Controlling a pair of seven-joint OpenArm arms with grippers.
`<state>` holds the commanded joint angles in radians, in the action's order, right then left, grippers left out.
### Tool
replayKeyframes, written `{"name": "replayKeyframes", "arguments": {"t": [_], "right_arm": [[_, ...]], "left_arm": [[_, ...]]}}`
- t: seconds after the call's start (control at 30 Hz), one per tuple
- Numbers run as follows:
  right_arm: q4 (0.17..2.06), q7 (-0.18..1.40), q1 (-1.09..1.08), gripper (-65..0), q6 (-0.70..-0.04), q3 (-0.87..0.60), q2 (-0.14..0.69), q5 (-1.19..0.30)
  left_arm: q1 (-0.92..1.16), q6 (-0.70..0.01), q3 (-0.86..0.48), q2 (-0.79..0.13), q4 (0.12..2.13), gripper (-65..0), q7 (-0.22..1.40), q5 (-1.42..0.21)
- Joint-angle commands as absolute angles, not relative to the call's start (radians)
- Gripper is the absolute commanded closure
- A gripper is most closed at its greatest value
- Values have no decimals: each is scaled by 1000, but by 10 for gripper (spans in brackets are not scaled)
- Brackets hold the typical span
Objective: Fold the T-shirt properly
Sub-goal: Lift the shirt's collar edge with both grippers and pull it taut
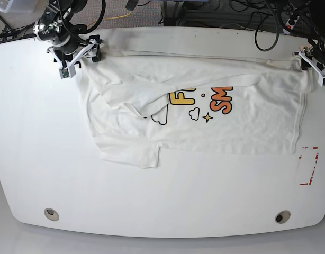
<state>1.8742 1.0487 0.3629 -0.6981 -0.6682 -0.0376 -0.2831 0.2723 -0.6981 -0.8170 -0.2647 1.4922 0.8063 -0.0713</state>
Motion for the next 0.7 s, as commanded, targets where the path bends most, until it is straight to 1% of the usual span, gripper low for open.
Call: {"name": "replayKeyframes", "arguments": {"t": [0.07, 0.17, 0.23, 0.3, 0.4, 0.53, 0.7], "right_arm": [[1874, 1049, 366, -238, -698, -667, -28, -283], [1876, 1052, 371, -86, -698, -667, -21, -283], [1880, 1055, 372, 0, -698, -667, 5, -283], [1880, 1056, 372, 0, -698, -667, 35, -283], [1877, 1090, 371, 0, -698, -667, 79, -283], [1896, 1162, 369, 0, -698, -667, 127, -283], [1916, 1184, 397, 0, -698, -668, 177, -282]], "left_arm": [[271, -698, -817, -266, 1494, -176, 806, -71], [272, -698, -820, -268, 1494, -113, 806, -71], [275, -698, -823, -268, 1495, -82, 806, -71], [280, -698, -826, -271, 1517, -53, 806, -71], [317, -698, -828, -271, 1567, -43, 808, -73], [371, -698, -828, -263, 1658, -43, 816, -71], [452, -698, -826, -228, 1722, -43, 816, -71]]}}
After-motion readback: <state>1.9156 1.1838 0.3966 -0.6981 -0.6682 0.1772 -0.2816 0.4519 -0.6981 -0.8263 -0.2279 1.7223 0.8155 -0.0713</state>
